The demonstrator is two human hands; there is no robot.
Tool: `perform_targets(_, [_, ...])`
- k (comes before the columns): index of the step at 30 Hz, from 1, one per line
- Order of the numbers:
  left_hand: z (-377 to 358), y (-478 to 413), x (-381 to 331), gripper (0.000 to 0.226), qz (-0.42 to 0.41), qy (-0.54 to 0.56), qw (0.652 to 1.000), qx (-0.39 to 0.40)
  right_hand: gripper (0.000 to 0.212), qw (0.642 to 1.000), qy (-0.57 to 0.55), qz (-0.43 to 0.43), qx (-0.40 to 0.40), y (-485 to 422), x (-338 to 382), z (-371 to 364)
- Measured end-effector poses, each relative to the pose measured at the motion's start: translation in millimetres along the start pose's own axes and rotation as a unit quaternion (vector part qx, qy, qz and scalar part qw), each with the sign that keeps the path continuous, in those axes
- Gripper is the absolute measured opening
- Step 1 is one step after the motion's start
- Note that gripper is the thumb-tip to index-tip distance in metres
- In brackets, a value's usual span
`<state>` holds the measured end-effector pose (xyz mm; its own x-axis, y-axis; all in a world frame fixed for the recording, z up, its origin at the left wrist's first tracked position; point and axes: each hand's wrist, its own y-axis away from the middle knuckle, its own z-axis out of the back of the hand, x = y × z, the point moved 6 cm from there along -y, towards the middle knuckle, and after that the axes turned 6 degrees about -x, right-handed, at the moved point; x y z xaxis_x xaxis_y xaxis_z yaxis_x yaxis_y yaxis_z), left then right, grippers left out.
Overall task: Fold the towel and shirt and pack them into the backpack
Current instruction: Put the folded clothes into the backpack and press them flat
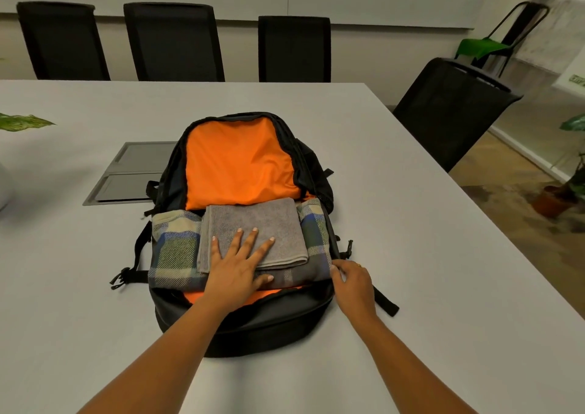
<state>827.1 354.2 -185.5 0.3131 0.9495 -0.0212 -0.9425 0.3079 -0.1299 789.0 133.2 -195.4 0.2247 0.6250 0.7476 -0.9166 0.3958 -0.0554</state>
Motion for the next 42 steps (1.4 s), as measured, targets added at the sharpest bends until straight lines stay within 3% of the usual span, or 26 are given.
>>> perform_targets(6, [6, 3, 1, 0.088, 0.039, 0.074, 0.996, 0.001, 0.017, 0.989, 0.018, 0.132, -0.064, 10, 40, 7])
perform_targets(8, [13, 12, 6, 0.086, 0.068, 0.119, 0.990, -0.034, 0.015, 0.978, 0.020, 0.205, -0.040, 19, 68, -5])
perform_targets(11, [25, 34, 28, 0.062, 0.130, 0.153, 0.972, -0.124, 0.024, 0.953, 0.023, 0.302, 0.034, 36, 111, -32])
perform_targets(13, [27, 50, 53, 0.062, 0.196, 0.155, 0.956, -0.152, 0.025, 0.935, 0.030, 0.342, 0.094, 47, 134, -53])
perform_targets(17, [29, 78, 106, 0.064, 0.316, 0.171, 0.924, -0.132, 0.021, 0.909, 0.019, 0.387, 0.155, 65, 172, -86])
perform_targets(20, [25, 96, 140, 0.058, 0.391, 0.244, 0.879, -0.122, 0.025, 0.899, 0.023, 0.397, 0.184, 74, 197, -108])
perform_targets(26, [24, 112, 173, 0.033, 0.451, 0.303, 0.833, -0.100, 0.050, 0.872, 0.101, 0.423, 0.225, 88, 233, -154])
perform_targets(29, [26, 110, 181, 0.033, 0.454, 0.318, 0.826, -0.101, 0.070, 0.858, 0.193, 0.414, 0.234, 84, 225, -173])
perform_targets(32, [28, 105, 185, 0.033, 0.441, 0.317, 0.834, -0.099, 0.069, 0.851, 0.251, 0.400, 0.228, 83, 215, -184])
perform_targets(39, [24, 96, 189, 0.029, 0.405, 0.333, 0.848, -0.083, 0.042, 0.953, 0.095, 0.233, 0.170, 72, 217, -170])
perform_targets(42, [22, 92, 190, 0.023, 0.407, 0.338, 0.845, -0.080, 0.040, 0.978, 0.016, 0.158, 0.135, 62, 210, -159])
